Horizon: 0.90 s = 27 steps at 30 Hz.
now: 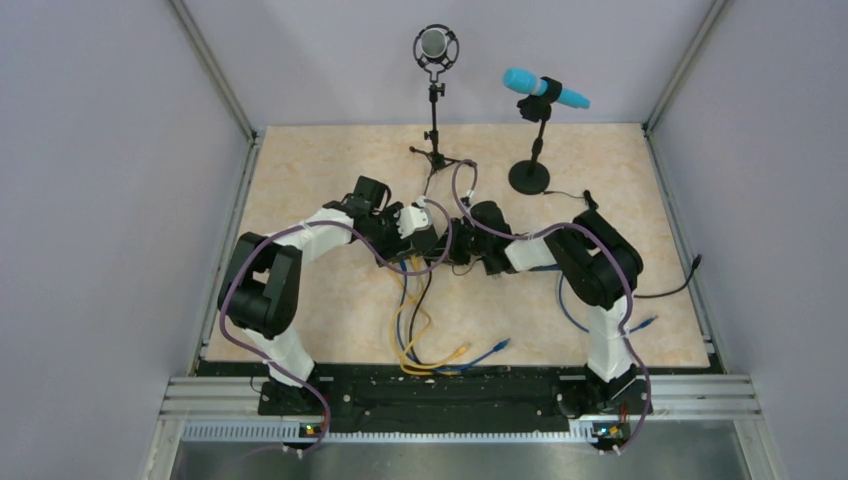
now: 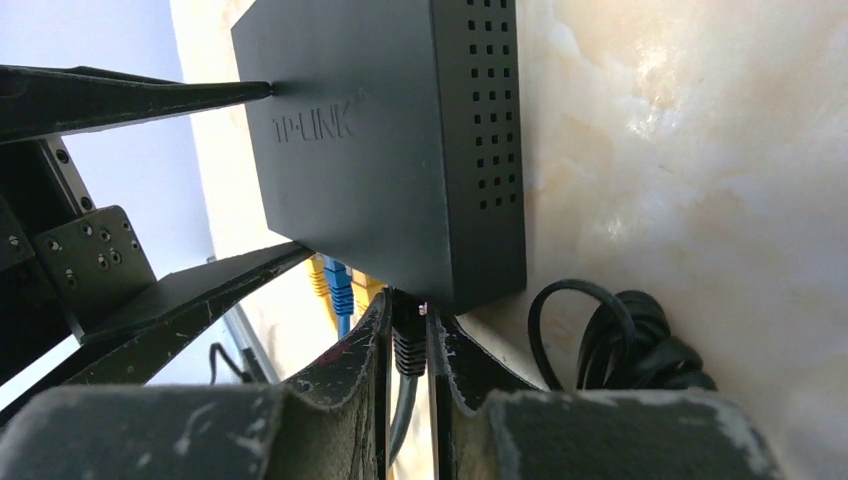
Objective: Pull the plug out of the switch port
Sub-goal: Pull the connector from the switch port, then place the connector at the center of the board.
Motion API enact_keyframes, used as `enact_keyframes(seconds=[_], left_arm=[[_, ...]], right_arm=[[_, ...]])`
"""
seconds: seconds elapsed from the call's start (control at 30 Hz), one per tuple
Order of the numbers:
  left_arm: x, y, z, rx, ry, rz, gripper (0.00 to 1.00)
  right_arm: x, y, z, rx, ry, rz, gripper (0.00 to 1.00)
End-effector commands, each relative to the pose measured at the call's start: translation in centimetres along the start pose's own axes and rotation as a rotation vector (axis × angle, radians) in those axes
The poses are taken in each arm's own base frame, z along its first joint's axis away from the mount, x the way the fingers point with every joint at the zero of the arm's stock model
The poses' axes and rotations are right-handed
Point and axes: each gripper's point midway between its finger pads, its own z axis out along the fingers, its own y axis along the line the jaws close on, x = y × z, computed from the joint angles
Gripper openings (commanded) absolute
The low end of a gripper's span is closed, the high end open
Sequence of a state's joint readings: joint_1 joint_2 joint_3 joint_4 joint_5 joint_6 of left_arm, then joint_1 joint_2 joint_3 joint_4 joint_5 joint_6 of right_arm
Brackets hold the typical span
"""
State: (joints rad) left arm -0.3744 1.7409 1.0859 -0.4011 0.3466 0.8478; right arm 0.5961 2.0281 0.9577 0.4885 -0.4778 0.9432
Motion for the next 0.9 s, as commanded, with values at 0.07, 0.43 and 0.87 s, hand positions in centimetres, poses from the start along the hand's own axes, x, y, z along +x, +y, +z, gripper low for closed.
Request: enact_keyframes(seconds=[0.07, 0.43, 0.87], left_arm=[[4.1, -3.6, 1.0, 0.135, 0.118, -0.103, 0.71], [4.2, -3.3, 0.7, 0.125, 0.126, -0.109, 0.7], [3.2, -2.4, 0.2, 0.078, 0.084, -0.134, 0.75]], right_arm=[[-0.1, 0.0, -1.8, 0.082, -0.048, -0.061, 0.0], [0.8, 1.5, -3.2, 0.056, -0.041, -0.096, 0.0], [-1.7, 14.3, -13.1, -0.206, -0.217, -0.388, 0.0]])
